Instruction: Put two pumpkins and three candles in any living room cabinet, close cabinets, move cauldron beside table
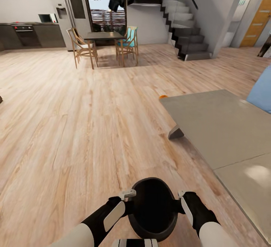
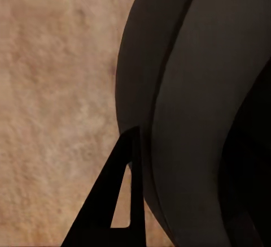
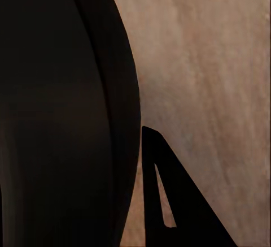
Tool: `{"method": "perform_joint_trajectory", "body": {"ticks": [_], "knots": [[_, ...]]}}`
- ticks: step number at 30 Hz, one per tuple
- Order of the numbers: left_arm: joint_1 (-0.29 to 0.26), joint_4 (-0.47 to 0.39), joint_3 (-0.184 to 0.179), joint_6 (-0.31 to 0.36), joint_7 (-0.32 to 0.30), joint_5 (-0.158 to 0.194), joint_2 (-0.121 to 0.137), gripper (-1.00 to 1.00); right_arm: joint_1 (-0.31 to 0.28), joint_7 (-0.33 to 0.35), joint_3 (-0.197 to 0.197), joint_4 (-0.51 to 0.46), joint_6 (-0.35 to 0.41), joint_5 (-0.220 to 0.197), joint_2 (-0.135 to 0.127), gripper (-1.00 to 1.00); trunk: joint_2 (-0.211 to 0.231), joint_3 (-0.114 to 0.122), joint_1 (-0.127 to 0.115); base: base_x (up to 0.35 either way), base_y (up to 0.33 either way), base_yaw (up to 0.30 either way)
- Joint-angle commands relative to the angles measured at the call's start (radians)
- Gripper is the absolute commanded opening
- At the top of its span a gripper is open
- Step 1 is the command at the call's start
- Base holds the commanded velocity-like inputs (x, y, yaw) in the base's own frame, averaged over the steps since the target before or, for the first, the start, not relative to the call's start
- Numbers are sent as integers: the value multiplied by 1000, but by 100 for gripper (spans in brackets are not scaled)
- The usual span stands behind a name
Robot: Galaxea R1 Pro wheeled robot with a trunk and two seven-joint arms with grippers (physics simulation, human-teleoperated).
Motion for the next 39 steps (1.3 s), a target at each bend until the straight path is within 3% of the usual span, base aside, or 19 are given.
{"method": "perform_joint_trajectory", "body": {"ticks": [1,13,19,20,21,32,36,39], "knots": [[0,0,-6,-6,-38,32,-1,-100,-1,4,-4,-1,0,-17,0,-100,0,0,0,238,-229,-220],[0,0,-6,-7,-38,32,-1,-100,-1,4,-4,-1,0,-17,-1,-100,0,0,0,112,-97,-276],[0,-1,-6,-7,-38,32,0,-100,-1,4,-4,-1,0,-17,-1,-100,0,0,0,1,-1,-64],[0,-1,-6,-7,-38,32,1,100,-1,4,-4,-2,0,-17,-1,-100,0,0,0,0,0,-8],[0,-1,-6,-7,-38,32,0,100,-1,4,-4,-5,0,-16,0,100,0,0,0,0,0,-3],[1,-6,-6,-7,-39,32,0,100,0,4,-4,-12,-1,-17,1,100,0,0,0,0,0,0],[8,-42,-6,-7,-37,28,3,100,8,4,-1,-103,3,-15,6,100,0,0,0,0,0,0],[14,-75,-6,-7,-33,3,6,100,9,4,-1,-133,6,-15,7,100,0,0,0,-18,0,0]]}}
